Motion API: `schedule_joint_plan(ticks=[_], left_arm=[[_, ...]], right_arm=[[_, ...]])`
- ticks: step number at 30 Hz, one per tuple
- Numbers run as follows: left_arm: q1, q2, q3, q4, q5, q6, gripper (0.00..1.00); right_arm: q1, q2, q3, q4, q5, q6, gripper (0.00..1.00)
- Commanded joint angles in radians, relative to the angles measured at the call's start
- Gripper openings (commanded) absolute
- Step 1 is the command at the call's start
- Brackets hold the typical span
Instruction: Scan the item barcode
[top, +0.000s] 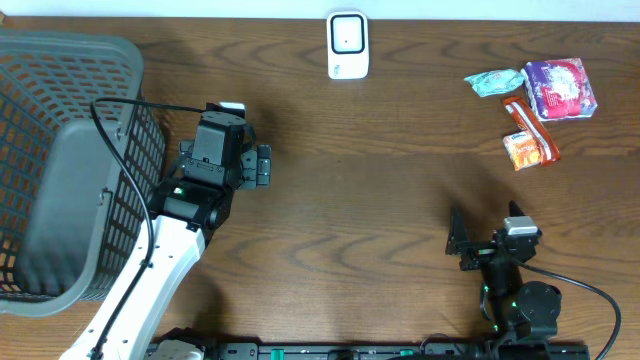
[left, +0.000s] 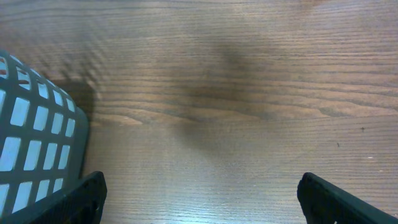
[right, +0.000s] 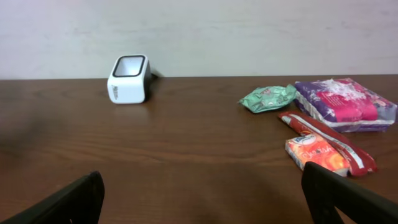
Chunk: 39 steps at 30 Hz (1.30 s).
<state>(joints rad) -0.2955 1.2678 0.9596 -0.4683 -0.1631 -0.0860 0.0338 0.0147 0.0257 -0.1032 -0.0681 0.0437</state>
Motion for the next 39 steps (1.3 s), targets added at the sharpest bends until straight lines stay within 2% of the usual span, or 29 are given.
schedule_joint_plan(ticks=[1,5,7,8,39], left_arm=[[0.003,0.0,0.002,-0.003,-0.003,-0.01,0.98],[0.003,0.0,0.002,-0.003,-0.003,-0.01,0.98],[0.003,0.0,0.002,-0.003,-0.003,-0.01,0.98],[0.003,0.0,0.002,-0.003,-0.003,-0.01,0.98],[0.003,0.001,0.002,-0.004,-0.007,-0.009,0.98]], right_arm=[[-0.009,-0.009,-0.008,0.003,0.026,0.002,0.92],[-0.008,-0.009,-0.008,0.003,0.025,0.004,0.85],[-0.008,-0.009,-0.008,0.003,0.025,0.003,0.86],[-0.008,-0.009,-0.008,0.003,0.024,0.005,0.99],[-0.008,-0.009,-0.008,0.006,0.02,0.004,0.99]])
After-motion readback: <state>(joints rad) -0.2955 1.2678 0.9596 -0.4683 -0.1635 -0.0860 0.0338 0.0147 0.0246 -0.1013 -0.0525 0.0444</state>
